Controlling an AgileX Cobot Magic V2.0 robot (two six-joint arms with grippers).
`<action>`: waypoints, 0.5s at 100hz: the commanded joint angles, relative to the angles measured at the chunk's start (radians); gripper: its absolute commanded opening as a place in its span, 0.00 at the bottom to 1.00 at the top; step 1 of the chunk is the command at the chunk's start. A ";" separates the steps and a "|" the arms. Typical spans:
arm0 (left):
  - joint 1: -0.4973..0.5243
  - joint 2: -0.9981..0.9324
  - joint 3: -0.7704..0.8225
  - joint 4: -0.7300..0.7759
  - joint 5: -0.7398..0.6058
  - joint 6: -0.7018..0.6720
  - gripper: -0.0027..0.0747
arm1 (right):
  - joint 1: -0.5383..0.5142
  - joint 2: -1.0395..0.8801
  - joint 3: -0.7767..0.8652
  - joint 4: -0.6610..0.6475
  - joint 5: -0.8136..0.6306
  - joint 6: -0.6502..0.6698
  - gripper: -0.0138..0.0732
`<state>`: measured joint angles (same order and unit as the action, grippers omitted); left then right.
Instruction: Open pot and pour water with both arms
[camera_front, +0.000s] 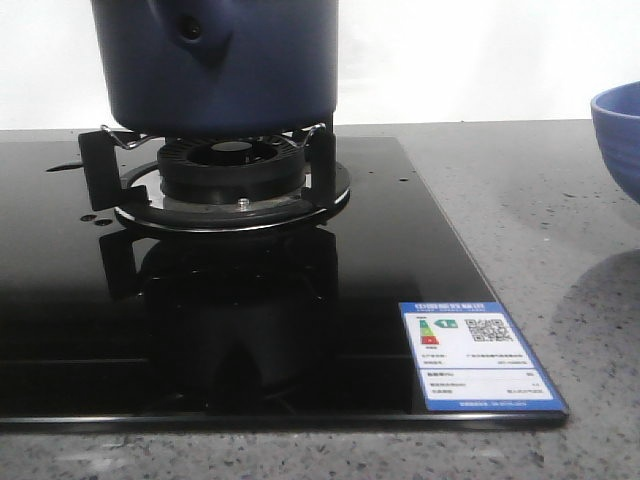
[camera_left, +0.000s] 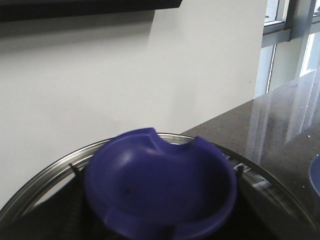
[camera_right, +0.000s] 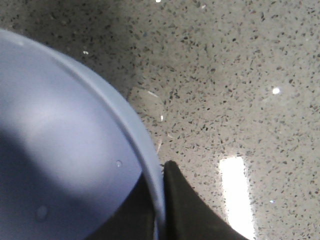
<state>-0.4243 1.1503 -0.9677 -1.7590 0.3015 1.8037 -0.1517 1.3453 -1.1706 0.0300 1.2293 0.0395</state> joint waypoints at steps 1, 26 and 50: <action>-0.008 0.006 -0.047 -0.084 0.060 0.051 0.30 | -0.007 -0.037 -0.023 0.007 -0.019 -0.013 0.16; -0.008 0.097 -0.119 -0.084 0.109 0.051 0.30 | -0.007 -0.061 -0.025 0.007 -0.023 -0.013 0.57; -0.008 0.168 -0.147 -0.093 0.132 0.051 0.30 | -0.007 -0.174 -0.130 -0.001 -0.036 -0.013 0.63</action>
<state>-0.4257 1.3353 -1.0725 -1.7858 0.3942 1.8525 -0.1517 1.2487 -1.2200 0.0377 1.2232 0.0395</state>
